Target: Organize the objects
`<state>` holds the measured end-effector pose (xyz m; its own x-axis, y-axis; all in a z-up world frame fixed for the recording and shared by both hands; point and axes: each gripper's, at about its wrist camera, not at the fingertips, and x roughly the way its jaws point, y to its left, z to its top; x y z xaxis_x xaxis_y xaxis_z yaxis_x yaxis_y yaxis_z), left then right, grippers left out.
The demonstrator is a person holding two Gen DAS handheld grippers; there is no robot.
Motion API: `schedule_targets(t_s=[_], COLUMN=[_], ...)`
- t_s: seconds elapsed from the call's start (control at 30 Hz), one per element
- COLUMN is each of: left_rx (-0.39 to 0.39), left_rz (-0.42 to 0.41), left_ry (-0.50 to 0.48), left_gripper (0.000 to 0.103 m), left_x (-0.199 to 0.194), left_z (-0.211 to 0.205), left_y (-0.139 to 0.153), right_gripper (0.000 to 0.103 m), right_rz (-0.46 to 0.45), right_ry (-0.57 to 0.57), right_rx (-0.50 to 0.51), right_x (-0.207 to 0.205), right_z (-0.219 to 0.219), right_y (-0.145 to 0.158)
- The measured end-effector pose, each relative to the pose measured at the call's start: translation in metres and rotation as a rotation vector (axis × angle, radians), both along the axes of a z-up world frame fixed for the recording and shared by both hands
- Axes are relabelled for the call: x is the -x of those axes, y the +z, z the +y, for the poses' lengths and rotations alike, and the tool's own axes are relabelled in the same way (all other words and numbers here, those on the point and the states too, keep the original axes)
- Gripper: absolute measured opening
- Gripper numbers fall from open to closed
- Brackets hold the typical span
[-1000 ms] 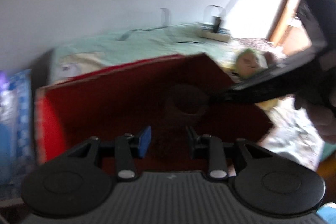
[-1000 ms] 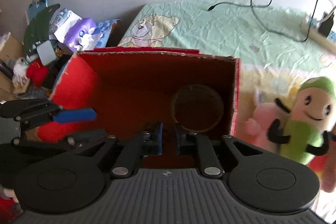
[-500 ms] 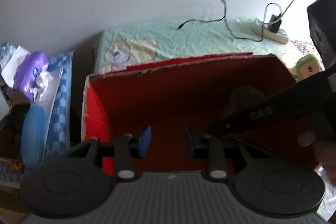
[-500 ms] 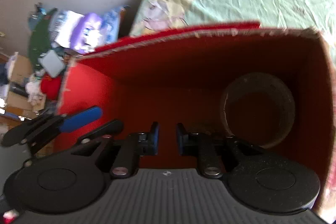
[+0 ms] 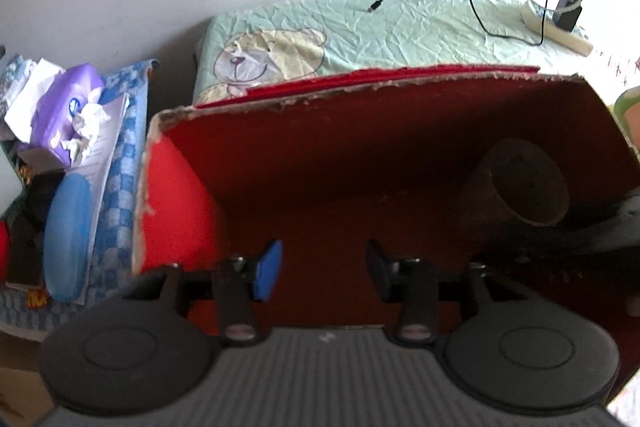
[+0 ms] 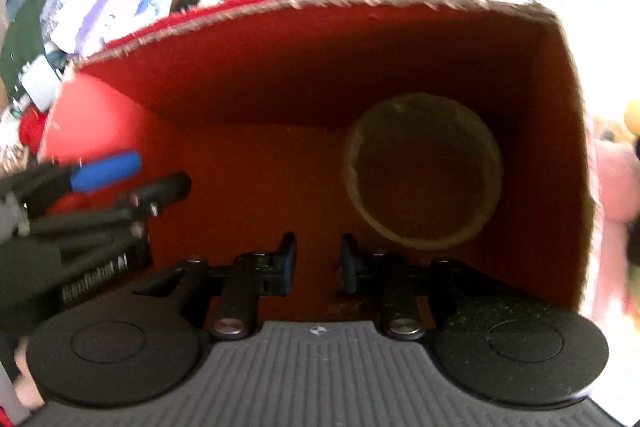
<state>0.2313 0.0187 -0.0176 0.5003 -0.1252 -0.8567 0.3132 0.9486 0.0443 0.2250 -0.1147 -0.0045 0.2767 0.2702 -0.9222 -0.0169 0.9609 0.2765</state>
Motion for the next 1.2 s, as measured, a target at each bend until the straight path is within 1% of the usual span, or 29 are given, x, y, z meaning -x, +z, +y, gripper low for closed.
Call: schedule_targets(t_s=[0.07, 0.1, 0.17, 0.2, 0.33, 0.63, 0.73, 0.9, 1.03, 1.1, 1.2], left_rx=[-0.019, -0.027, -0.038, -0.041, -0.060, -0.117, -0.133, -0.149, -0.157, -0.162, -0.182], left_rz=[0.002, -0.003, -0.006, -0.006, -0.010, -0.022, -0.015, 0.019, 0.036, 0.035, 0.037], left_ry=[-0.018, -0.025, -0.032, -0.032, -0.037, -0.047, -0.067, -0.123, -0.150, -0.149, -0.174], left_gripper=[0.048, 0.050, 0.053, 0.053, 0.054, 0.068, 0.068, 0.069, 0.070, 0.070, 0.072], left_x=[0.001, 0.002, 0.002, 0.002, 0.003, 0.005, 0.005, 0.004, 0.003, 0.004, 0.004], left_z=[-0.004, -0.005, -0.007, -0.007, -0.009, -0.017, -0.020, -0.025, -0.027, -0.027, -0.031], left_y=[-0.001, -0.002, -0.002, -0.003, -0.003, -0.004, -0.006, -0.010, -0.012, -0.012, -0.013], right_gripper=[0.027, 0.027, 0.028, 0.028, 0.028, 0.027, 0.022, 0.021, 0.014, 0.013, 0.013], right_rz=[-0.023, -0.036, -0.071, -0.073, -0.079, -0.120, -0.137, -0.149, -0.175, -0.184, -0.187], right_ry=[0.042, 0.047, 0.021, 0.011, 0.006, -0.028, -0.039, -0.056, -0.070, -0.071, -0.072], right_rx=[0.018, 0.044, 0.101, 0.106, 0.093, 0.105, 0.129, 0.118, 0.116, 0.107, 0.100], right_x=[0.008, 0.012, 0.015, 0.015, 0.015, 0.020, 0.030, 0.029, 0.033, 0.035, 0.035], right_z=[0.001, 0.003, 0.007, 0.006, 0.003, -0.005, -0.003, -0.004, -0.007, -0.009, -0.011], right_y=[0.001, 0.002, 0.006, 0.006, 0.006, 0.011, 0.015, 0.016, 0.018, 0.019, 0.019])
